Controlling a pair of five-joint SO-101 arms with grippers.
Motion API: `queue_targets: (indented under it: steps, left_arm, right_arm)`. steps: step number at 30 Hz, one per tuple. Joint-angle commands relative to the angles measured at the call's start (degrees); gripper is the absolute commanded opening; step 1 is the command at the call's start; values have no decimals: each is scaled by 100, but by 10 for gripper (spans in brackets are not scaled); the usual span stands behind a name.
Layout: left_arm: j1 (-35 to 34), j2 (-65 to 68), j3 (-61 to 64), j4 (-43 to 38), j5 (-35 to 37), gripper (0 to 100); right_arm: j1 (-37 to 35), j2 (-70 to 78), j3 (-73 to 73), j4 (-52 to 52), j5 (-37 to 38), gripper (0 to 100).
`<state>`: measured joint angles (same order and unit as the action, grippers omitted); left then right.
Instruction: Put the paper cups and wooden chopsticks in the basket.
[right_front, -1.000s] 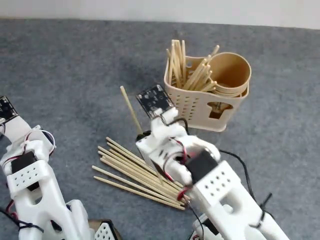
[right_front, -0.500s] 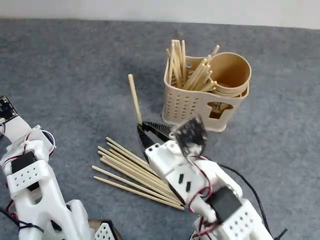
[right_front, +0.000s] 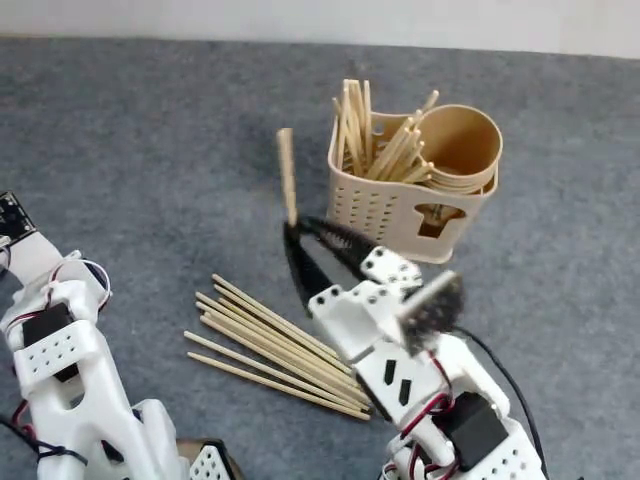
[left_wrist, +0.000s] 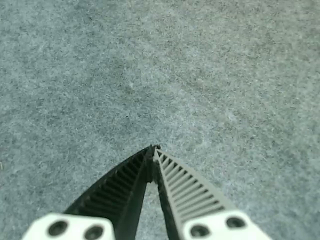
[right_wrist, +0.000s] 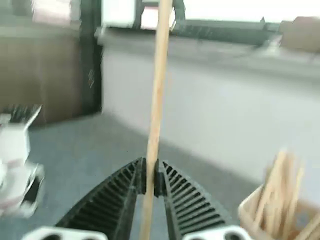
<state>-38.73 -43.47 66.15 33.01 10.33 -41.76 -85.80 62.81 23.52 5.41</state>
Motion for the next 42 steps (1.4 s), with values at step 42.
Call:
queue_targets:
  steps: [42]
  left_arm:
    - [101,-101,-48,-114,-9,8]
  right_arm:
    - [2308,3029,-637,-2413,62,123]
